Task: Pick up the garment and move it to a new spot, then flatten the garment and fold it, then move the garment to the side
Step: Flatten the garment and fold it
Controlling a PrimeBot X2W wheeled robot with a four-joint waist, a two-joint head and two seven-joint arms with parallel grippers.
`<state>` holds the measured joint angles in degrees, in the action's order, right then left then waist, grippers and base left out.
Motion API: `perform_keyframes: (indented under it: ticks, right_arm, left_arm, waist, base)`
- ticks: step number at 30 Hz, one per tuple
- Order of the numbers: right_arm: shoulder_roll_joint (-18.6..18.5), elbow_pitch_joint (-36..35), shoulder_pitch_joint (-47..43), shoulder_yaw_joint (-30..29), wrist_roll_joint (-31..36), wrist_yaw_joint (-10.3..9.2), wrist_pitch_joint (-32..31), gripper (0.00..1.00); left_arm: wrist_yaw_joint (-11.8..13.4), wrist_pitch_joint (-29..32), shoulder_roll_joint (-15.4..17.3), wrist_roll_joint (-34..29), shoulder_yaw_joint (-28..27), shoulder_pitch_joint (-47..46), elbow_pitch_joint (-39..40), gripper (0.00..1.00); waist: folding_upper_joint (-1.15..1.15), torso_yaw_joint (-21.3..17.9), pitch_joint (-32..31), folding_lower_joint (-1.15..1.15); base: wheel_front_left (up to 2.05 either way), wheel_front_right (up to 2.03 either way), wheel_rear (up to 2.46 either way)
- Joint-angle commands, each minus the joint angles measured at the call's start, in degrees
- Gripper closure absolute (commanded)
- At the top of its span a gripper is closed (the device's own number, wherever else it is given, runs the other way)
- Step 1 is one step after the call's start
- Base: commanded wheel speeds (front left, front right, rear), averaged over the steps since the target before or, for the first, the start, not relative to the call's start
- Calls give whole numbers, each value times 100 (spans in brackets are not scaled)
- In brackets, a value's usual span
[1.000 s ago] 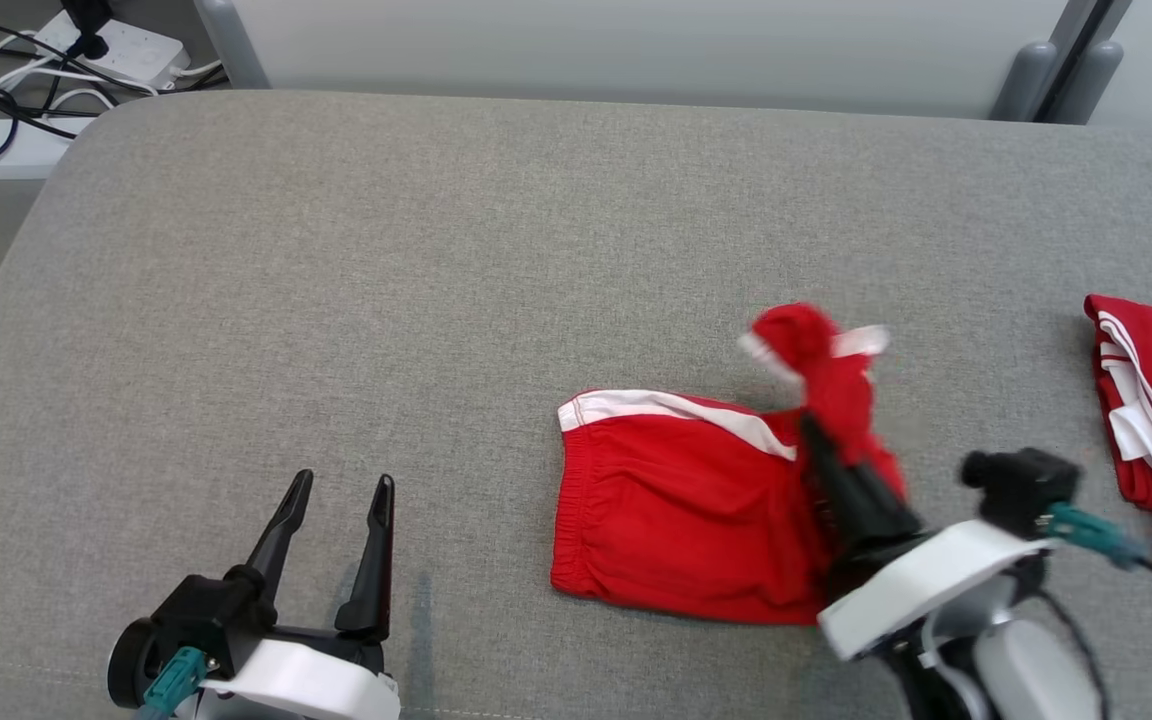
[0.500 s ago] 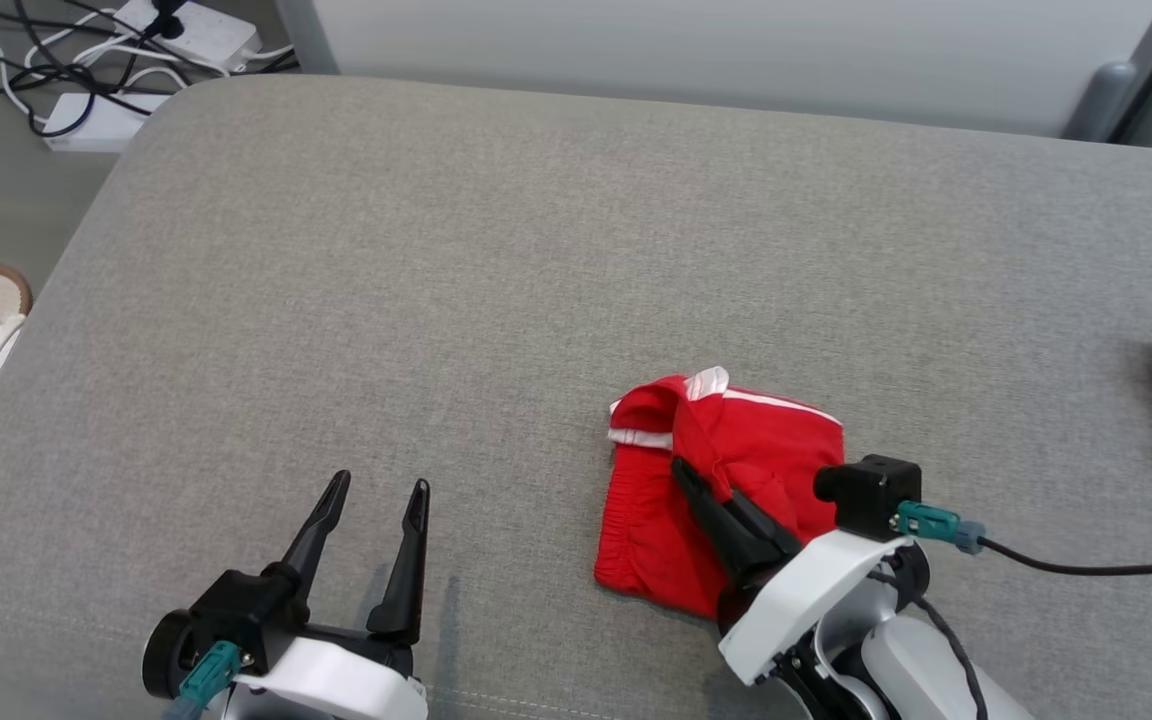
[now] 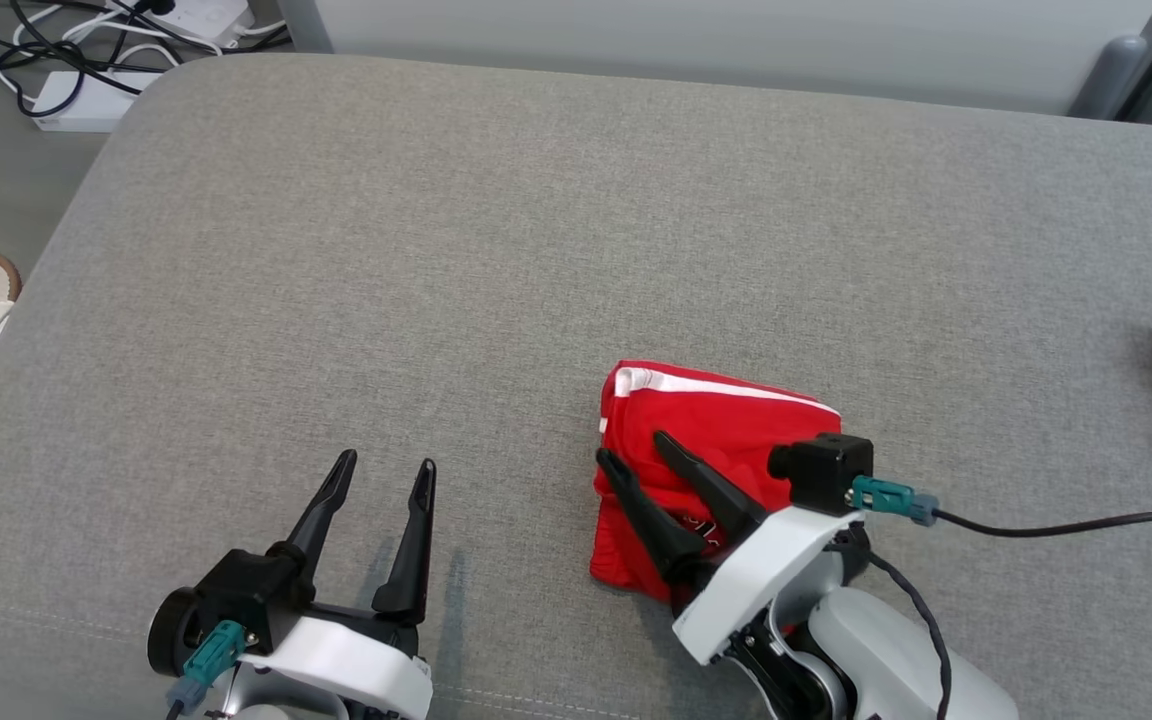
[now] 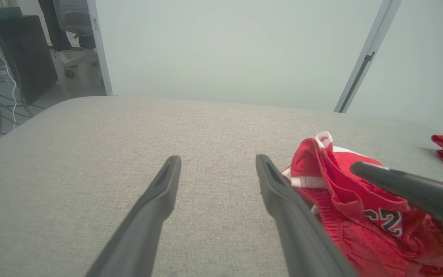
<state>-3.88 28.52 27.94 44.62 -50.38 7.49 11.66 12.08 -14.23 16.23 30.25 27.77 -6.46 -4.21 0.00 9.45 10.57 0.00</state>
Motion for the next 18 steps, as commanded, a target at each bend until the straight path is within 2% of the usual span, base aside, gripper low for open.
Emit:
perform_keyframes:
  ticks: [1, 4, 8, 14, 18]
  right_arm:
    - [100, -169, 112, 80, -99, 0, 105, 0]
    - [100, -324, 172, -73, -68, 0, 247, 0]
    - [-172, -740, -71, -829, 348, 0, 326, 0]
    - [-622, -1712, -1029, -2666, 1709, 0, 332, 0]
    - [-698, -1976, -1595, -3505, 2762, 0, 332, 0]
  left_arm:
    - [-40, -61, 103, -68, -212, -272, 118, 0]
    - [-21, -63, 123, -69, -253, -275, 123, 0]
    - [24, -66, 159, -64, -332, -239, 158, 0]
    - [97, -69, 226, -56, -462, -162, 253, 0]
    - [141, -70, 267, -68, -502, -138, 310, 0]
  waist:
    - [0, -27, 15, 0]
    - [0, -89, 29, 0]
    - [0, -186, 17, 0]
    - [0, -331, 11, 0]
    - [0, -409, 7, 0]
  base:
    - [0, 0, 0]
    - [0, 0, 0]
    - [0, 0, 0]
    - [0, 0, 0]
    - [0, 0, 0]
